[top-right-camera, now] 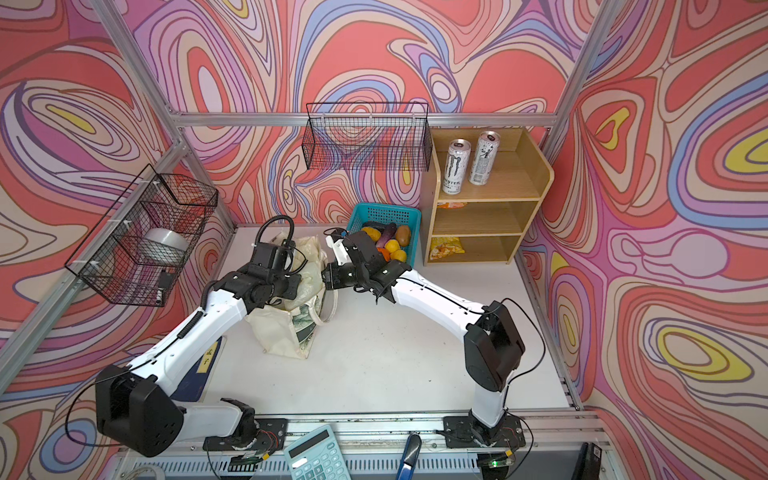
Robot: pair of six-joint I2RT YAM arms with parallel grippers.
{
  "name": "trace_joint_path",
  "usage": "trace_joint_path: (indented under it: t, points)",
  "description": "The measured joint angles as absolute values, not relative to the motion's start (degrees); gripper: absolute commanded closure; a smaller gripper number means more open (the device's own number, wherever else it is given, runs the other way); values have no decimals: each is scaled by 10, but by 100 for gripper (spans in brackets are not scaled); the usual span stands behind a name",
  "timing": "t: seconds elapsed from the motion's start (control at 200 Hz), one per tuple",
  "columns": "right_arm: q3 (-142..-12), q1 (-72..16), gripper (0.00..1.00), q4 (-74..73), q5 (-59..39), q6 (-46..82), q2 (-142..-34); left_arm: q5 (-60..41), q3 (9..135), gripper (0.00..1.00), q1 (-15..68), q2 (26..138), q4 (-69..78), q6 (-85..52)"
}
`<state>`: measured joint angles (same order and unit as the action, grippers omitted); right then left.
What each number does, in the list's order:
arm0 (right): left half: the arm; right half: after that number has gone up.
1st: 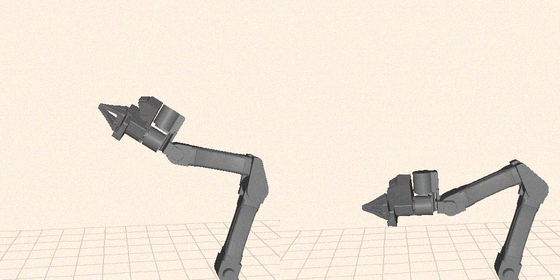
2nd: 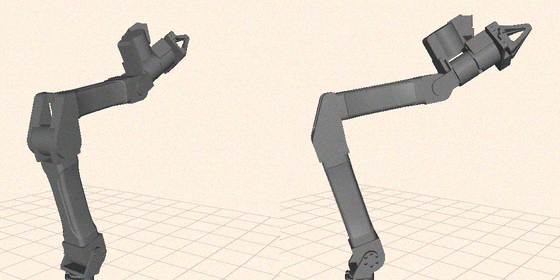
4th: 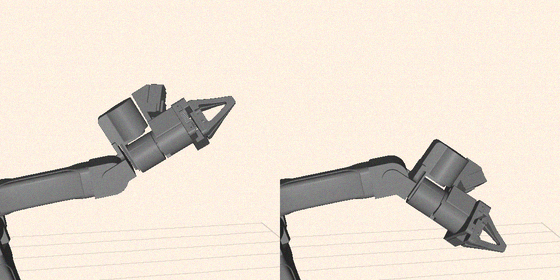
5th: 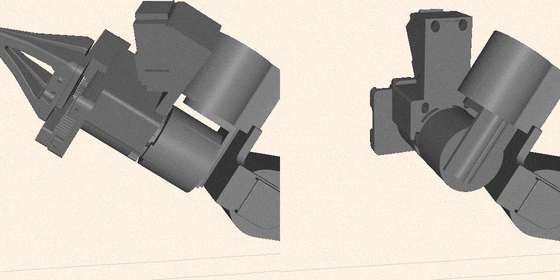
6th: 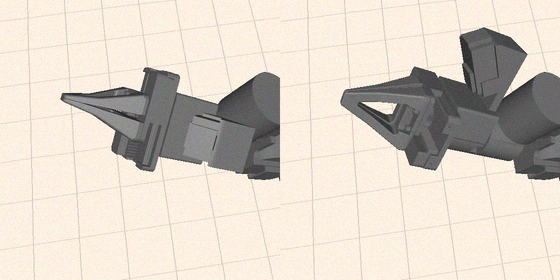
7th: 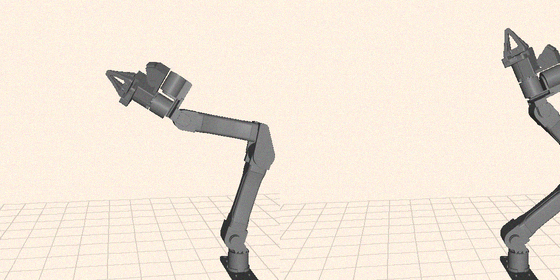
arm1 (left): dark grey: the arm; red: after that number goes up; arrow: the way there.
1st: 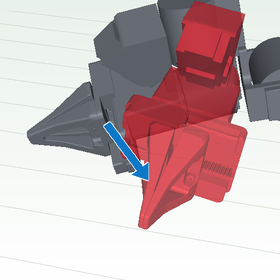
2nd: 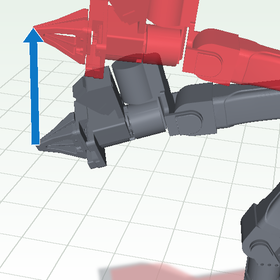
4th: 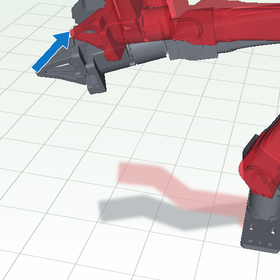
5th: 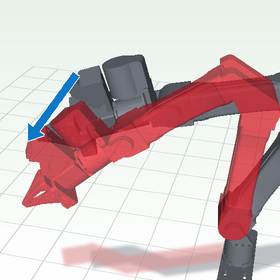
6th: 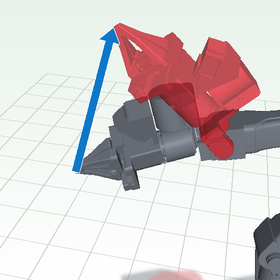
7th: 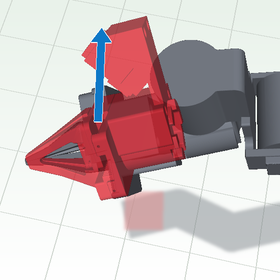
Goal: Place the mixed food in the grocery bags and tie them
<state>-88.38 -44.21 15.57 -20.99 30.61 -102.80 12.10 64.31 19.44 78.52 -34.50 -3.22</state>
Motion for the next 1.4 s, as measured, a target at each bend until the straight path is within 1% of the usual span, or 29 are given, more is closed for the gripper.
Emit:
trace_joint_path:
  t: [0.22, 0.366, 0.421, 0.456, 0.491, 0.526, 0.531, 0.536, 0.541, 0.546, 0.556, 0.566, 0.911, 1.147, 1.232, 1.402]
  points:
    - [-884, -442, 100, 154, -210, 308, -1028, 125, 646, 100, 194, 850, -351, -32]
    - [-884, -442, 100, 154, -210, 308, -1028, 112, 670, 100, 194, 868, -373, -32]
    - [-883, -442, 100, 152, -211, 308, -1028, 103, 675, 84, 194, 867, -380, -32]
    - [-882, -442, 100, 150, -211, 308, -1027, 97, 677, 69, 194, 865, -382, -32]
    - [-881, -442, 100, 148, -212, 308, -1027, 88, 677, 49, 194, 862, -383, -33]
    - [-880, -442, 100, 146, -213, 308, -1027, 81, 677, 33, 194, 856, -385, -36]
    - [-880, -442, 100, 146, -213, 308, -1027, 80, 677, 29, 194, 855, -386, -36]
    - [-880, -442, 100, 145, -213, 308, -1027, 78, 678, 22, 194, 853, -386, -37]
    - [-880, -442, 100, 145, -213, 308, -1027, 77, 678, 12, 194, 852, -387, -37]
    - [-879, -442, 100, 145, -213, 308, -1027, 76, 678, 6, 194, 851, -387, -37]
    - [-879, -442, 100, 145, -213, 308, -1027, 74, 678, 1, 194, 848, -389, -38]
    - [-879, -442, 100, 145, -213, 309, -1027, 72, 679, 0, 194, 846, -390, -38]
    - [-874, -442, 100, 141, -213, 309, -1024, -15, 775, 0, 186, 757, -422, -56]
    - [-874, -442, 100, 141, -213, 309, -1024, -9, 792, 0, 167, 734, -434, -59]
    - [-874, -442, 100, 142, -213, 308, -1024, 1, 789, 0, 140, 719, -434, -60]
    - [-874, -442, 100, 145, -213, 306, -1023, -11, 782, 0, 48, 695, -430, -67]
